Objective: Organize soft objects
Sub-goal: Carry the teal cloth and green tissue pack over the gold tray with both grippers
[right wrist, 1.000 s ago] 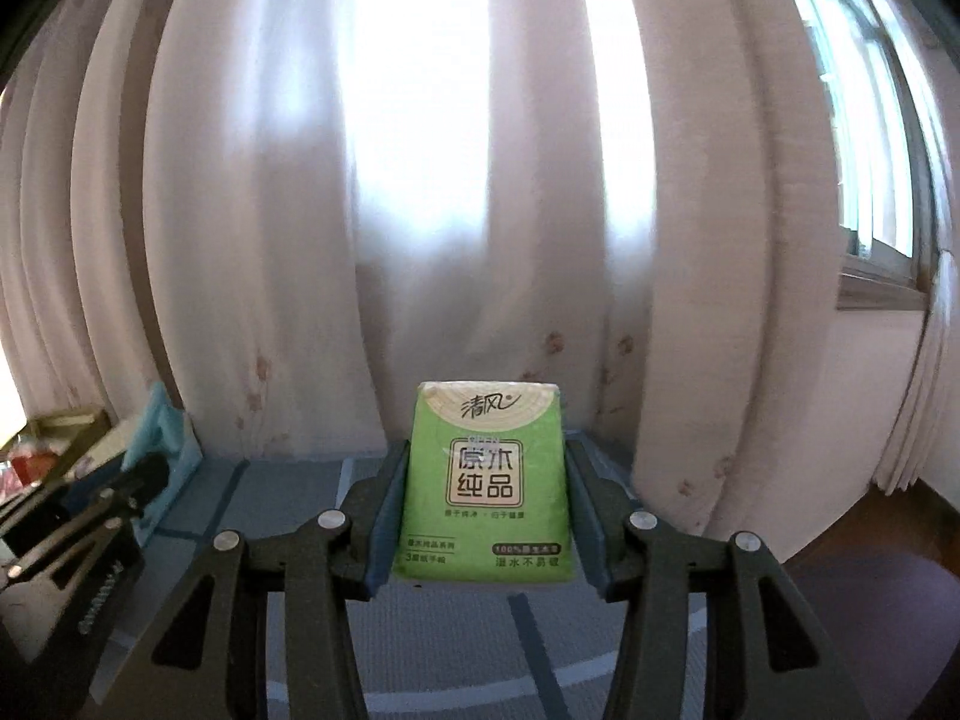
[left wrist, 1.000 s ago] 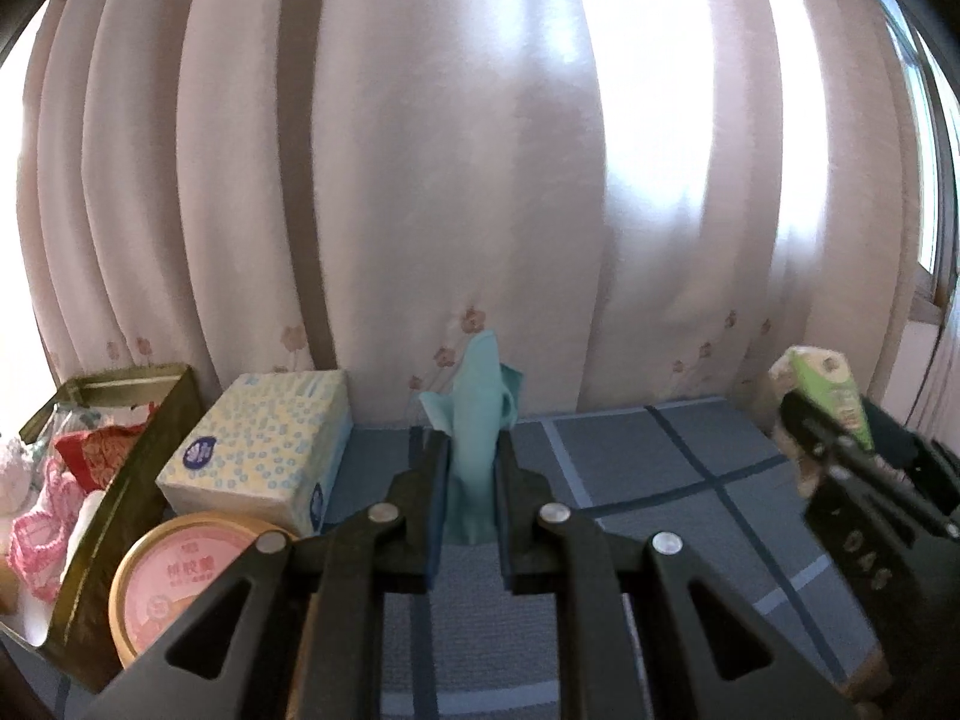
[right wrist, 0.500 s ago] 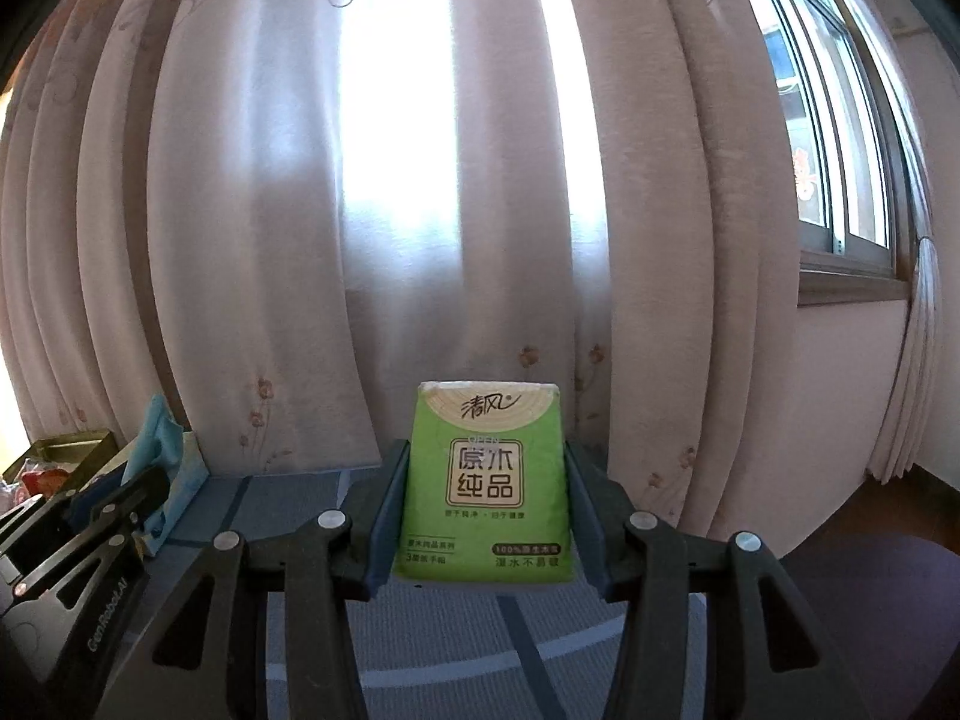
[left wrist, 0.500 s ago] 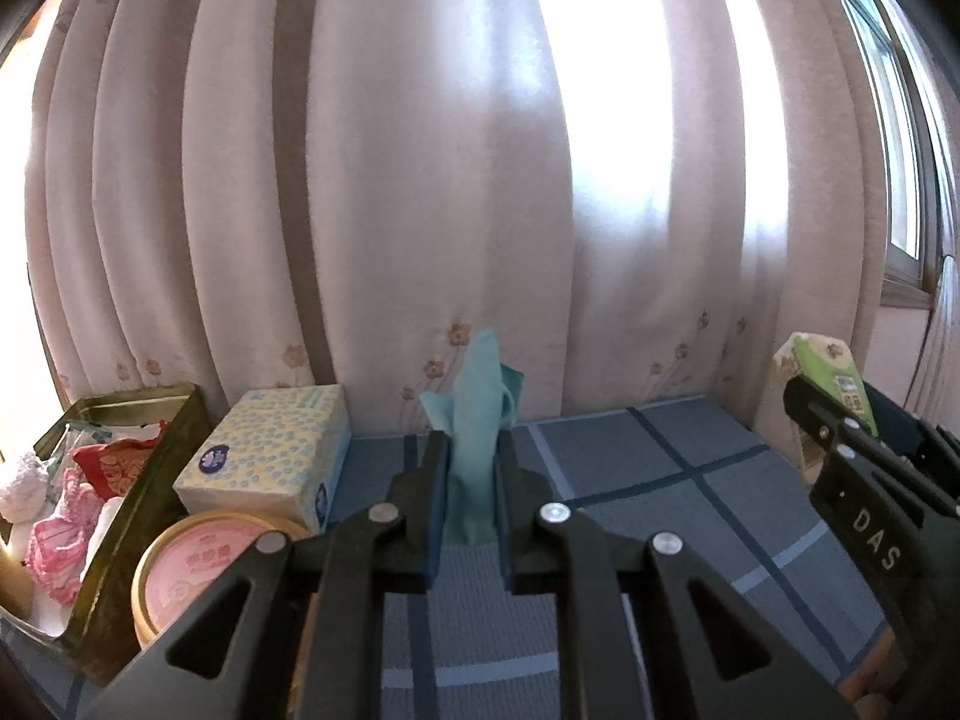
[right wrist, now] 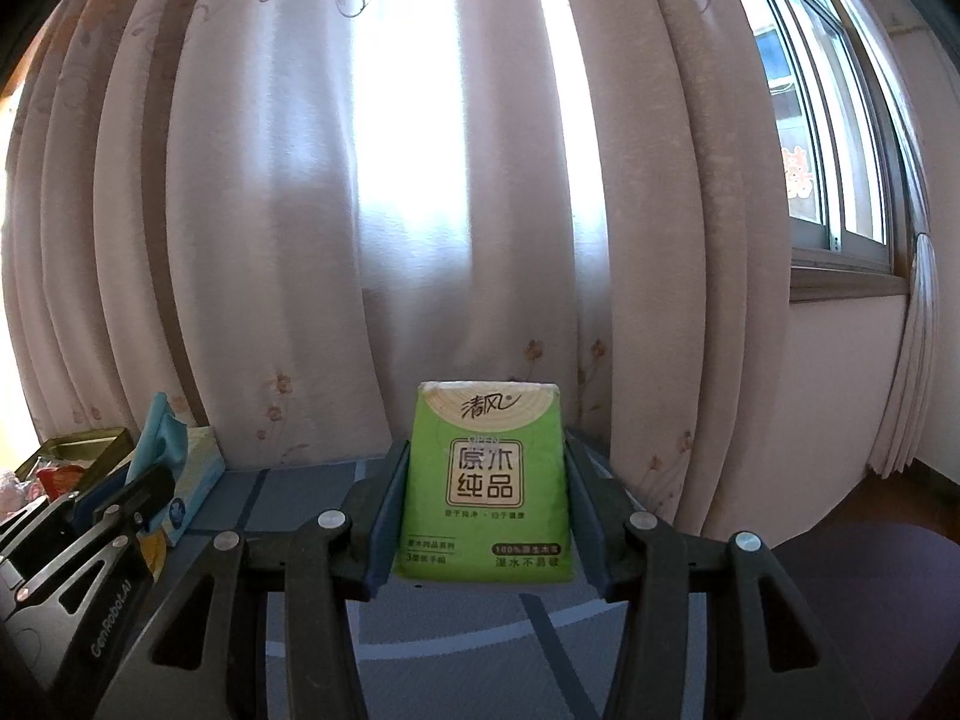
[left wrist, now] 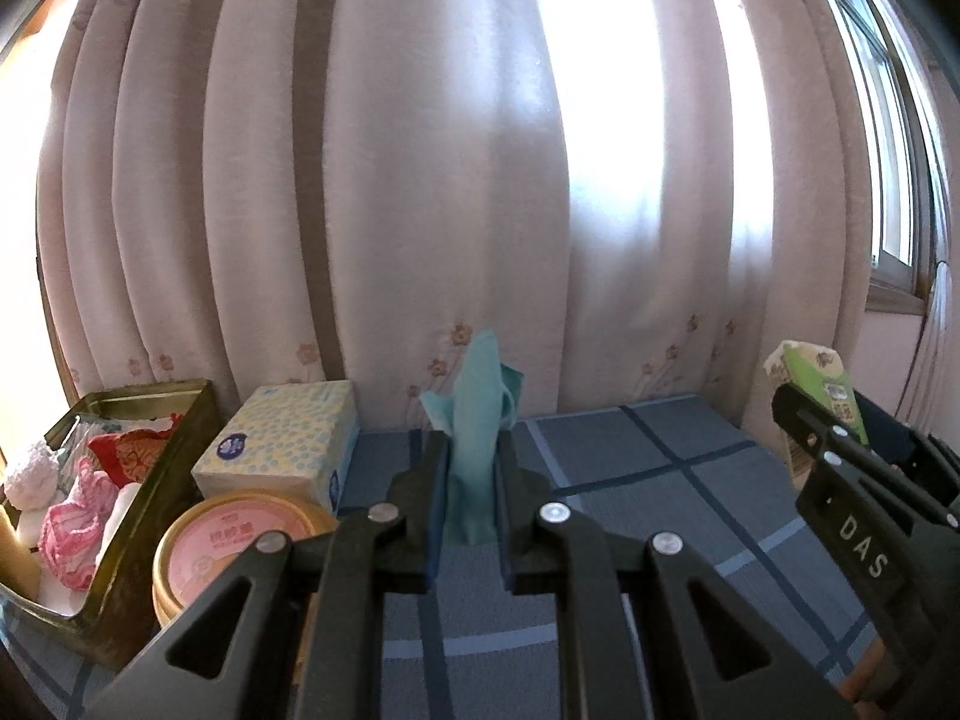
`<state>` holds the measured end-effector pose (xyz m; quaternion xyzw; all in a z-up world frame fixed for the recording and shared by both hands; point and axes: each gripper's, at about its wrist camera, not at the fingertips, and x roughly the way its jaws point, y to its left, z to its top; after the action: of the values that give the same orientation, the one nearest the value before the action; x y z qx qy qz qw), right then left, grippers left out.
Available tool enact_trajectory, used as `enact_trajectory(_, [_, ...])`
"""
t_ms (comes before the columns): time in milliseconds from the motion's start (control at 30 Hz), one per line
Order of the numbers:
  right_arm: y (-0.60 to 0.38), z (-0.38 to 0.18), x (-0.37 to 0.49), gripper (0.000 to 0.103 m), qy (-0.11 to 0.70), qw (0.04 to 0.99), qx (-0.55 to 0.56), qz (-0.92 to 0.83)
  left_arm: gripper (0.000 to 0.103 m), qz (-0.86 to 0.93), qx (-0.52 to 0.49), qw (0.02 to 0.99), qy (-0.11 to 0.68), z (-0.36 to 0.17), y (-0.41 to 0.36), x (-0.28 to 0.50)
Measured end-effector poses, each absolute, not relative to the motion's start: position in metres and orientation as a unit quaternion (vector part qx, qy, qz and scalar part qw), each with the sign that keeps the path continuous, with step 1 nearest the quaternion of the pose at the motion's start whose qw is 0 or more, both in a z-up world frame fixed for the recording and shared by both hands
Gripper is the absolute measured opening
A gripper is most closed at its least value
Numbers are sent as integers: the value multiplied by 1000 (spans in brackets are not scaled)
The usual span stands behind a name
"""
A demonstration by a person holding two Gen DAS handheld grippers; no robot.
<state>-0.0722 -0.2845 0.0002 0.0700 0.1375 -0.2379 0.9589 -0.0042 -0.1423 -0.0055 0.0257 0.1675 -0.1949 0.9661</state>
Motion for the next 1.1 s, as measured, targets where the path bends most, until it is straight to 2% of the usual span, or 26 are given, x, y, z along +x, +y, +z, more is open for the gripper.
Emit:
enact_trajectory(667, [-265,2,-78,52,135,962,76,-224,12,-192,21,967,168,-5,-124,-12])
enact_trajectory(1100, [-222,2,-66,52,136,972,64,-179,12,-170,13,971,167,-5,-79,-17])
